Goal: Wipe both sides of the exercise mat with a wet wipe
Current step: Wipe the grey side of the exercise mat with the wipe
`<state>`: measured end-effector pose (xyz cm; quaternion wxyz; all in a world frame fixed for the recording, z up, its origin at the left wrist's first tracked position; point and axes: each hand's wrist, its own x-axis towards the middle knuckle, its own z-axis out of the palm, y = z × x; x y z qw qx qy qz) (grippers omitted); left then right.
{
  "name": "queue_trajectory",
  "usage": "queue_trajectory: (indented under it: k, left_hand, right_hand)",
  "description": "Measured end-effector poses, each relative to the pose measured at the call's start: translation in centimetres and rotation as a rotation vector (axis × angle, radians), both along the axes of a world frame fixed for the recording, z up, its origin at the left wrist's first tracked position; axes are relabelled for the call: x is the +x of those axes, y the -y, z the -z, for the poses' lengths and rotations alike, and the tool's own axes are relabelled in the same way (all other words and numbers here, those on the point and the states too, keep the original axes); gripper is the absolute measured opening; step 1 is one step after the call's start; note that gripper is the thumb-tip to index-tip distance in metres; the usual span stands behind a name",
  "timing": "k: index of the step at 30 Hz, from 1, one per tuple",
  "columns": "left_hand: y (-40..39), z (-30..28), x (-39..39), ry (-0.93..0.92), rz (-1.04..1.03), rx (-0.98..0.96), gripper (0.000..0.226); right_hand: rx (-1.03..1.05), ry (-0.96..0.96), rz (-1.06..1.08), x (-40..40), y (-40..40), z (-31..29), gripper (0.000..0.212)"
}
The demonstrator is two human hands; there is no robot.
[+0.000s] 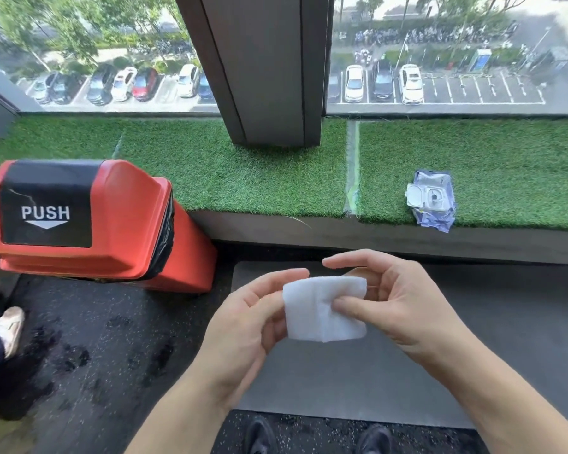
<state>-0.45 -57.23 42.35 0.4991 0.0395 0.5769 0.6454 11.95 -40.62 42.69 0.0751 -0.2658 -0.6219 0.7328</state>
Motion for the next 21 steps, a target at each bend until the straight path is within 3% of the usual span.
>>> queue_trajectory:
  k: [2, 5, 8, 10, 12, 16, 21]
  left_hand:
    - [-0.6, 0.2, 0.7, -0.169, -0.067, -0.061, 0.018]
    - [-1.4, 0.7, 2.0, -0.376, -0.051, -0.089, 0.031]
    - [-1.7, 0.6, 2.8, -0.309, 0.029, 0.01, 0.032]
    - [-1.5, 0.5, 3.1, -0.134, 0.098, 0.155, 0.046]
    - [-1.6, 0.4, 3.5, -0.102, 0.136, 0.198, 0.059]
    - [-2.7, 1.0, 4.3, -0.321, 0.072, 0.027, 0.022]
    - [-2.1, 2.2, 4.4, -0.285, 0.014, -0.048, 0.02]
  right_hand:
    - [0.029, 0.008, 0.008, 0.3, -0.5, -0.3, 0.044]
    - [0.106, 0.035, -0.015, 1.0, -1.0, -0.7, 0.044]
    - [0.157, 0.075, -0.065, 1.6, -1.4, -0.9, 0.044]
    - [0.149, 0.083, -0.041, 2.1, -1.7, -0.9, 0.043]
    - [0.11, 0.091, -0.03, 2.5, -2.1, -0.8, 0.04]
    - [0.083, 0.149, -0.087, 2.8, -2.4, -0.2, 0.026]
    - [0.021, 0.272, 0.012, 2.1, -1.6, 1.5, 0.013]
